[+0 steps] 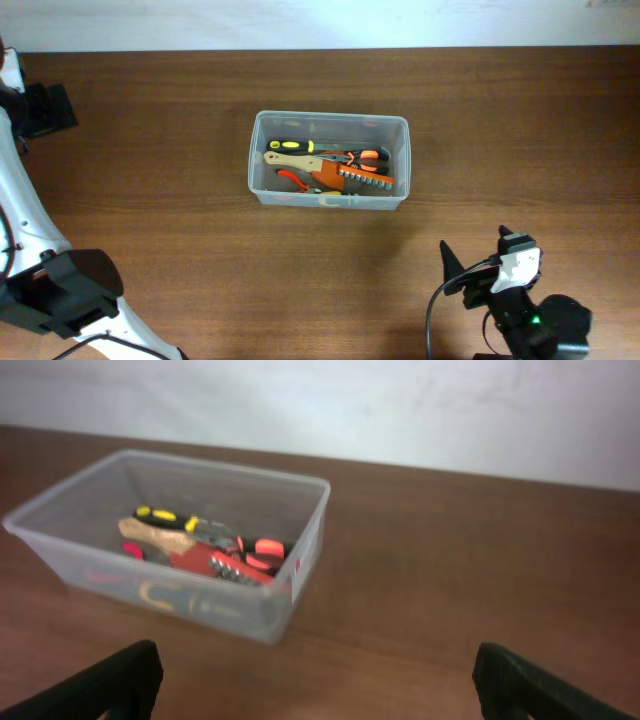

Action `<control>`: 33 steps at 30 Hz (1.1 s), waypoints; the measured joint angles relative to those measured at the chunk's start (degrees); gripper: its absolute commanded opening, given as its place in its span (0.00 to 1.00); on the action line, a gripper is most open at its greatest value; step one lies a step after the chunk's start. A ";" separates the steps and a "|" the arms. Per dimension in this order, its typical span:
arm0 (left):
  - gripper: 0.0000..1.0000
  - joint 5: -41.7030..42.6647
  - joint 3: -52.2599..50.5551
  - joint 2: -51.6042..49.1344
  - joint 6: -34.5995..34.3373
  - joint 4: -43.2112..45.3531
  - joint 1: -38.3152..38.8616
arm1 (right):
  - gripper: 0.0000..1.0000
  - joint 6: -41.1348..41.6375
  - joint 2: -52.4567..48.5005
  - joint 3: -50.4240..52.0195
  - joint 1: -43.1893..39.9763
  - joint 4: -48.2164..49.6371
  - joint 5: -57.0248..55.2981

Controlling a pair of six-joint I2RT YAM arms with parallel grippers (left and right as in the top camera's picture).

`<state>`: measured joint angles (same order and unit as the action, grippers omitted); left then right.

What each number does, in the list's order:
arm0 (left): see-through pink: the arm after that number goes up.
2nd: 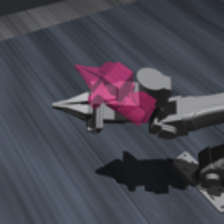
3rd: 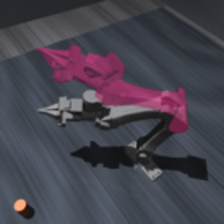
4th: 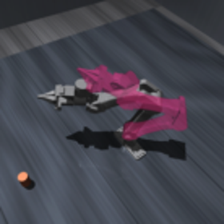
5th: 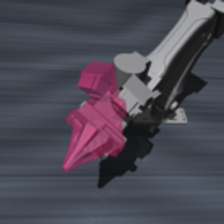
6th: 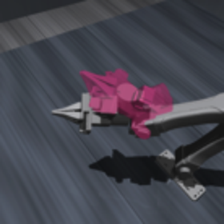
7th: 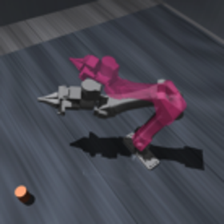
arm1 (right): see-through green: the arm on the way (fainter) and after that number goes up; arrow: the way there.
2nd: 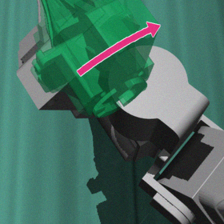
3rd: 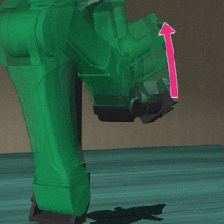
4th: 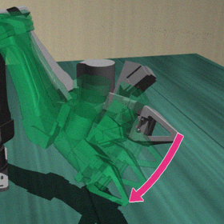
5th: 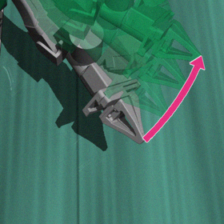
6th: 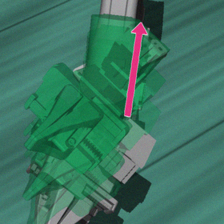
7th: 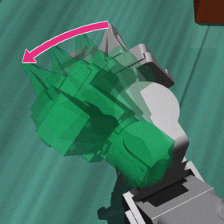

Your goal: Pack container

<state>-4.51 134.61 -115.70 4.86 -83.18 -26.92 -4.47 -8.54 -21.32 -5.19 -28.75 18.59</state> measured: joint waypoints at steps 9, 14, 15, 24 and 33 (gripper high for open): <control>0.99 0.00 0.00 0.00 0.00 -0.02 0.00 | 0.99 -0.02 5.70 9.44 0.04 1.07 -0.02; 0.99 0.00 0.00 0.00 0.00 -0.02 0.00 | 0.99 0.00 7.65 12.15 0.04 1.44 0.00; 0.99 0.00 0.00 0.00 0.00 -0.02 0.00 | 0.99 0.00 7.65 12.66 0.04 1.46 0.00; 0.99 0.00 0.00 0.00 0.00 -0.02 0.00 | 0.99 -0.02 7.65 13.29 0.04 2.03 -0.02; 0.99 0.00 0.00 0.00 -0.02 -0.02 0.00 | 0.99 0.00 7.65 13.29 0.04 2.03 -0.02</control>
<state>-4.51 134.61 -115.70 4.84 -83.20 -26.92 -4.47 -0.89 -8.03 -5.15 -26.72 18.57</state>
